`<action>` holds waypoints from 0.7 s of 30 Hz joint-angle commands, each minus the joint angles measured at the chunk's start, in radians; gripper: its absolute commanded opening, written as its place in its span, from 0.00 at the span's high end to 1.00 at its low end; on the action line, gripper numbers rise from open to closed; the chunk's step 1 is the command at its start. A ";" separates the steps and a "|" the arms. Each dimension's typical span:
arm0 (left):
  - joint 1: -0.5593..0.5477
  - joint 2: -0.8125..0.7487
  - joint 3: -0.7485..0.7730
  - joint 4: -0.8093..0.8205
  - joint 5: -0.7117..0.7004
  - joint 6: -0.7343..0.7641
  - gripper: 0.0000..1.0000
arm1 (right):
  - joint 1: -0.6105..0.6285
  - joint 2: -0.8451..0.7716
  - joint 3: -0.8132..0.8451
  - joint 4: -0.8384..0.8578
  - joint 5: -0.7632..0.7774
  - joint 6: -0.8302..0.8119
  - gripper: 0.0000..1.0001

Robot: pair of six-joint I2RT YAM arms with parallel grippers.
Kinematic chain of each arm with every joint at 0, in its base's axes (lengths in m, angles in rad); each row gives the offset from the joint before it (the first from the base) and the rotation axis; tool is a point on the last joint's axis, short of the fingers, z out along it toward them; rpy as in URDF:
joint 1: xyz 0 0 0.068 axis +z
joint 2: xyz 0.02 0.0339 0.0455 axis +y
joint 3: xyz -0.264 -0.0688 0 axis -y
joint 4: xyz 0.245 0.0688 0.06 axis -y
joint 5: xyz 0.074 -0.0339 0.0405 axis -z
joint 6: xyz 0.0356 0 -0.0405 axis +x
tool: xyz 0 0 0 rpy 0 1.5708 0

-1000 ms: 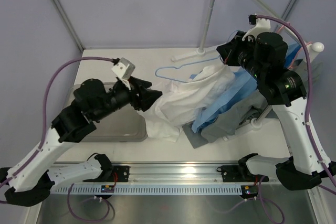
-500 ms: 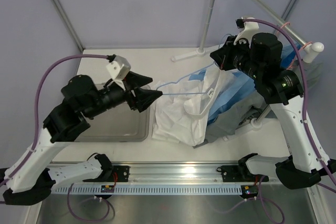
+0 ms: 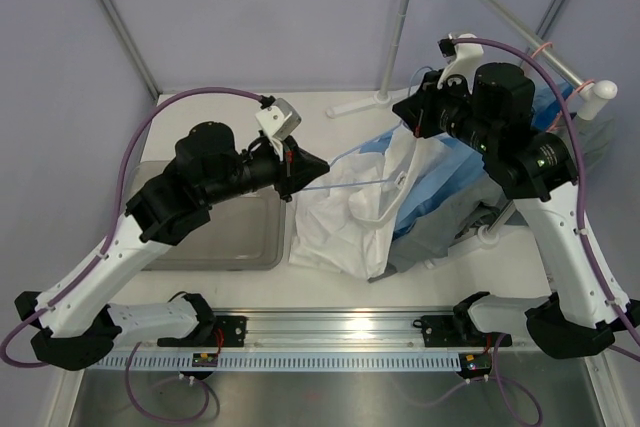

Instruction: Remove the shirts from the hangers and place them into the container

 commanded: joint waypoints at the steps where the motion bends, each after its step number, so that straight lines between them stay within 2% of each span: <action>1: -0.001 0.013 0.040 0.055 -0.033 -0.023 1.00 | 0.025 0.015 0.084 -0.042 -0.038 -0.019 0.96; 2: -0.003 0.011 0.037 0.056 -0.053 -0.029 1.00 | 0.027 0.016 0.090 -0.048 -0.038 -0.020 0.84; 3: -0.003 0.005 0.037 0.055 -0.071 -0.031 1.00 | 0.031 0.015 0.097 -0.064 -0.037 -0.022 0.56; 6: -0.006 -0.007 0.037 0.044 -0.116 -0.039 1.00 | 0.043 -0.011 0.086 -0.085 0.011 -0.017 0.19; 7: -0.007 -0.009 0.043 0.037 -0.123 -0.042 1.00 | 0.047 -0.020 0.081 -0.096 0.046 -0.012 0.02; 12: -0.010 -0.024 0.043 0.046 -0.102 -0.037 1.00 | 0.060 -0.114 -0.055 -0.091 0.156 0.032 0.01; 15: -0.013 -0.032 0.043 0.050 -0.094 -0.040 1.00 | 0.068 -0.145 -0.161 -0.064 0.184 0.058 0.08; 17: -0.013 -0.039 0.040 0.057 -0.088 -0.043 1.00 | 0.082 -0.148 -0.218 -0.044 0.267 0.060 0.13; 21: -0.018 -0.052 0.040 0.047 -0.097 -0.040 1.00 | 0.085 -0.123 -0.320 -0.007 0.321 0.064 0.16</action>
